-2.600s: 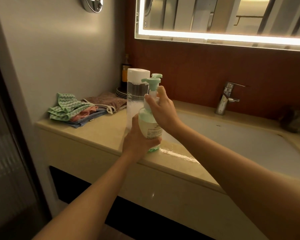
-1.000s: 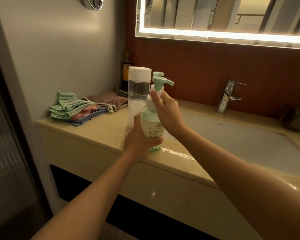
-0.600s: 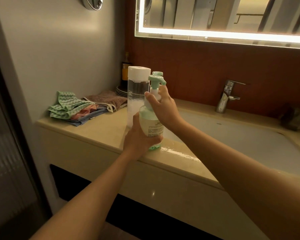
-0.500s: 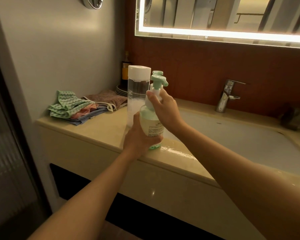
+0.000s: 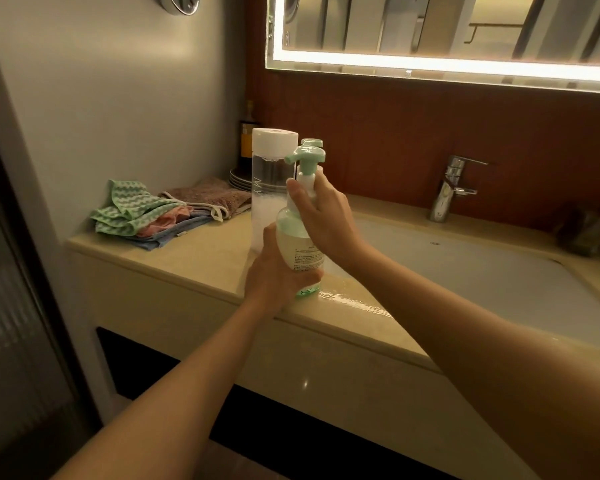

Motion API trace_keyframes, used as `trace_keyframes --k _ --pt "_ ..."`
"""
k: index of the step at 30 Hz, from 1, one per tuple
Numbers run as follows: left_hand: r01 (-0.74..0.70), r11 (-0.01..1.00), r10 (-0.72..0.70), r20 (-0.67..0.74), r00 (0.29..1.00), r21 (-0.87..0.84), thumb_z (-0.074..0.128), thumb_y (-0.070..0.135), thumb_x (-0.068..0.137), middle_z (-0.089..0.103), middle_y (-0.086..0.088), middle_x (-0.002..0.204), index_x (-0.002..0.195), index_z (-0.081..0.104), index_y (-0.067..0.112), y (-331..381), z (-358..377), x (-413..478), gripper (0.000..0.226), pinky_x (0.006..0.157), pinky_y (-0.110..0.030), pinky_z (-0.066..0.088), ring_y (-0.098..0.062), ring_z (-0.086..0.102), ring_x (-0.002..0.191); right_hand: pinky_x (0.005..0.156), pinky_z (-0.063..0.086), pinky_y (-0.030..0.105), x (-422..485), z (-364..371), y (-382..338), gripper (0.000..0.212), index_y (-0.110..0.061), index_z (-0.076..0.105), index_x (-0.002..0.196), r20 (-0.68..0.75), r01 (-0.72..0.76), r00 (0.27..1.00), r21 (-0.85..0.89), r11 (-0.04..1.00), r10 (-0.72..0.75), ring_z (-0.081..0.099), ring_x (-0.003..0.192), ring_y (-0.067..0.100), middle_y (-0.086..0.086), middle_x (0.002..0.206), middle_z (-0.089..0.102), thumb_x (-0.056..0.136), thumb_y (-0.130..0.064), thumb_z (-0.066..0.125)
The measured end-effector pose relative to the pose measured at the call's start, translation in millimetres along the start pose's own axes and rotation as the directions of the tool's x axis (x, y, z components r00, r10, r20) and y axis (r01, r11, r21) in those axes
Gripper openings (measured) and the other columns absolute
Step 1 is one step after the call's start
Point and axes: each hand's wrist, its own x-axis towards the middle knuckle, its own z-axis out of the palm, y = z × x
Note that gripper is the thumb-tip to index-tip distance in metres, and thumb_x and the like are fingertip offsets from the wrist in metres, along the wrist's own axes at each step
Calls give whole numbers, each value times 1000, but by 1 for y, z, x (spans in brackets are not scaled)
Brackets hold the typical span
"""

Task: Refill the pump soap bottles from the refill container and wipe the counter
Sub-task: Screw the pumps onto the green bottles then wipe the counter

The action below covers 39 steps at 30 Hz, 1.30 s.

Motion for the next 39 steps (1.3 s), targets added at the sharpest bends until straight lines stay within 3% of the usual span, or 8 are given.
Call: trace_keyframes --k 6,9,16,19,25,31,36,39 --pt "11 1000 -11 3 1000 9 80 28 66 52 2 118 131 24 22 0 1 0 87 75 -25 40 -18 52 103 73 48 37 -15 -11 -2 40 -6 56 104 -111 94 987 -151 984 -112 59 84 20 8 100 64 96 -41 39" --pt "27 999 -27 2 1000 17 80 30 66 53 2 119 131 24 23 0 1 0 86 77 -26 41 -20 52 107 73 50 38 0 -13 -1 46 -13 46 92 -123 -54 992 -171 984 33 55 79 18 3 90 57 82 -57 54" --pt "3 999 -3 -8 1000 50 80 30 67 53 0 119 132 23 20 1 1 1 87 71 -24 40 -19 53 103 84 50 46 -11 -1 1 53 -14 34 131 -18 58 998 -32 998 -59 57 101 23 8 121 54 92 -50 36" --pt "1 999 -1 -3 1000 43 80 29 68 52 1 120 131 23 20 0 1 2 86 72 -23 40 -14 51 100 78 52 44 -23 -5 4 53 -10 46 123 -60 72 995 -41 997 -74 59 95 22 10 115 60 94 -50 25" --pt "23 1000 -23 -7 1000 17 80 31 66 52 5 117 130 24 24 0 2 0 86 75 -24 39 -17 53 105 78 51 39 -12 -15 -2 40 -16 44 94 -181 -35 983 -81 996 20 54 83 15 1 94 57 82 -50 60" --pt "3 999 -3 -5 1000 34 80 32 67 53 1 120 131 24 21 0 1 1 86 75 -24 41 -20 53 107 91 45 40 -8 -4 -4 57 -15 34 133 38 -48 998 30 998 47 46 112 21 8 127 44 89 -47 50" --pt "-15 999 15 -7 1000 33 80 30 67 54 0 118 130 24 20 -1 1 1 84 73 -24 42 -17 53 101 84 49 44 -14 -6 -3 32 -10 53 117 -32 -59 997 128 990 64 57 95 20 8 109 60 97 -31 41" --pt "-1 1000 1 -5 1000 9 80 31 66 53 2 117 130 24 23 -2 1 1 85 72 -24 40 -16 52 102 81 51 42 -10 -6 -2 41 -13 55 110 -101 -62 993 26 998 64 57 91 18 3 104 61 87 -47 54"
